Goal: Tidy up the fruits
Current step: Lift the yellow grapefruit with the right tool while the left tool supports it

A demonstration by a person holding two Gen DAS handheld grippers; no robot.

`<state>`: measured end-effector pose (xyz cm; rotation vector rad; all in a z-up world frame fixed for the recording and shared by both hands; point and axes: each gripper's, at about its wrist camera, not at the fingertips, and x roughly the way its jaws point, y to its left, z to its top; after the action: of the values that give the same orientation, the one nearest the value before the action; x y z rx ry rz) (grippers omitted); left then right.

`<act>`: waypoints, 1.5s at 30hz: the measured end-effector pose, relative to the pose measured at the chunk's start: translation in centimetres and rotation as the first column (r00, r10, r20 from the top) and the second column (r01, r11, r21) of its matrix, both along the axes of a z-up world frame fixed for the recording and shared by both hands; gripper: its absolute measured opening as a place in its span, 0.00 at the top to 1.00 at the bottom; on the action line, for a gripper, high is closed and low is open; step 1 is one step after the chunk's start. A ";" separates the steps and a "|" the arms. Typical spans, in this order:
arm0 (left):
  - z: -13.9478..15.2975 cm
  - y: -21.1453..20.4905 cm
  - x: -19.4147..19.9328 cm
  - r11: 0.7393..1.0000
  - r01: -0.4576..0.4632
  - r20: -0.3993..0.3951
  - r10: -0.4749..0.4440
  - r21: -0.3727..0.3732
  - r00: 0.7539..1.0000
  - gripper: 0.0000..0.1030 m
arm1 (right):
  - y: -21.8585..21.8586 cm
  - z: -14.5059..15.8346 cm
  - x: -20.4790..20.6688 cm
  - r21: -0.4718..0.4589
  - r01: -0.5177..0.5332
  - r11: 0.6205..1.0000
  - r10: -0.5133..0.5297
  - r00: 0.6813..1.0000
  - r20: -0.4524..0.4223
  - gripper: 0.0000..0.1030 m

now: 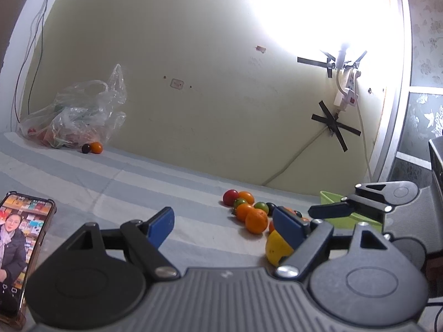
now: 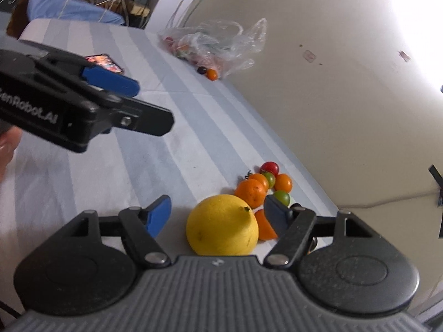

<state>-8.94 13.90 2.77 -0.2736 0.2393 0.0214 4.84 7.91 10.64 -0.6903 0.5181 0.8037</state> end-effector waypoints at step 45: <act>1.9 -23.5 32.6 0.819 0.566 -0.403 -0.551 -0.094 0.731 0.35 | -23.8 -1.7 13.4 0.359 0.608 0.708 -0.554 0.793 -0.253 0.35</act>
<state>23.65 -9.58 4.70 -0.1475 0.7436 -0.5278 18.27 -15.90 8.96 -0.0396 0.6094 0.3285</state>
